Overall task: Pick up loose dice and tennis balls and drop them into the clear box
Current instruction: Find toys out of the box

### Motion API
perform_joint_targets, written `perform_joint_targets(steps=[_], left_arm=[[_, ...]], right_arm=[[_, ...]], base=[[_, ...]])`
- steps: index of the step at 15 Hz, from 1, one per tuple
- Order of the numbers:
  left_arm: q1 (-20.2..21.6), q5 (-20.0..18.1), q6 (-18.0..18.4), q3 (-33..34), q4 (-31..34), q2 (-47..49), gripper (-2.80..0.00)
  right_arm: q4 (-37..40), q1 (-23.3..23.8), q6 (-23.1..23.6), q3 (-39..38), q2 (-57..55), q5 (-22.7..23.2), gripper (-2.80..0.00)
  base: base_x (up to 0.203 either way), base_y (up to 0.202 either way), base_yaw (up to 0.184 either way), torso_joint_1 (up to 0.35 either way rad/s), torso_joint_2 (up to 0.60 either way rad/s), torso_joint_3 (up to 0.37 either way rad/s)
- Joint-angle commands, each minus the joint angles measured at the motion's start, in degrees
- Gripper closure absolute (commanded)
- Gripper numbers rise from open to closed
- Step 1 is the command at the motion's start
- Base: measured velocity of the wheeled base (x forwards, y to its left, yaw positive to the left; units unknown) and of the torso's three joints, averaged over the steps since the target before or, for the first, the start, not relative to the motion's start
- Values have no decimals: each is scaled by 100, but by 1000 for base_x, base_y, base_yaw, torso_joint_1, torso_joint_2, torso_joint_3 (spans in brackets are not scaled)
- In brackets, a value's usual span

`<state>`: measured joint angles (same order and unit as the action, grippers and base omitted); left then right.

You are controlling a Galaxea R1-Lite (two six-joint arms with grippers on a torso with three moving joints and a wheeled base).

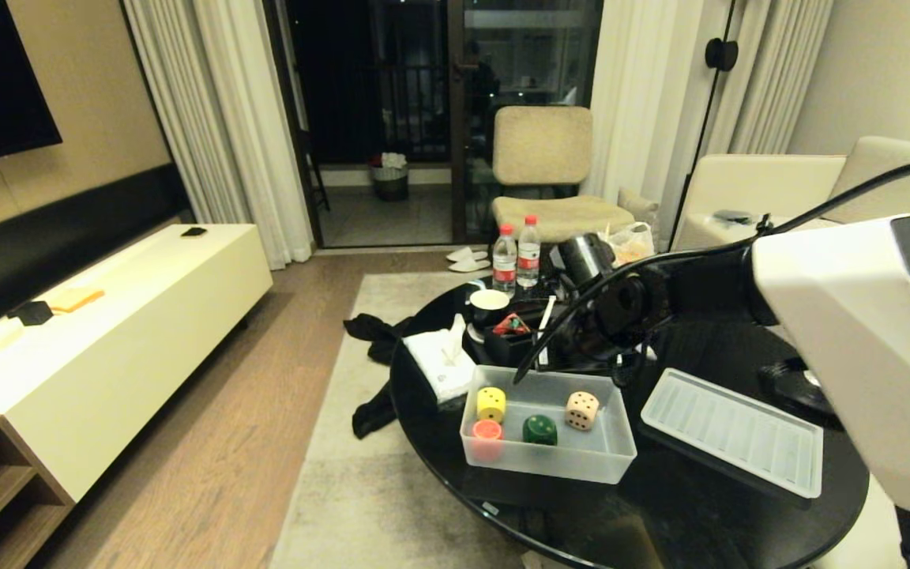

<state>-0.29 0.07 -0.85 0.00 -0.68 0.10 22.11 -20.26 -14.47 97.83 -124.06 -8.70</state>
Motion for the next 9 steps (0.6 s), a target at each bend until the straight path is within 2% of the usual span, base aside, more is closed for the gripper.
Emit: perform_joint_targets(steps=[1,9], left_arm=[[3,1,-3,9,-2,-1,0],[3,1,6,9,-2,-1,0]], right_arm=[[137,-4,-3,-105,740,-11,0],[365,173,-2,-1149,2108,-48,0]], base=[[0,0,0,0,0,0],[0,0,0,0,0,0]])
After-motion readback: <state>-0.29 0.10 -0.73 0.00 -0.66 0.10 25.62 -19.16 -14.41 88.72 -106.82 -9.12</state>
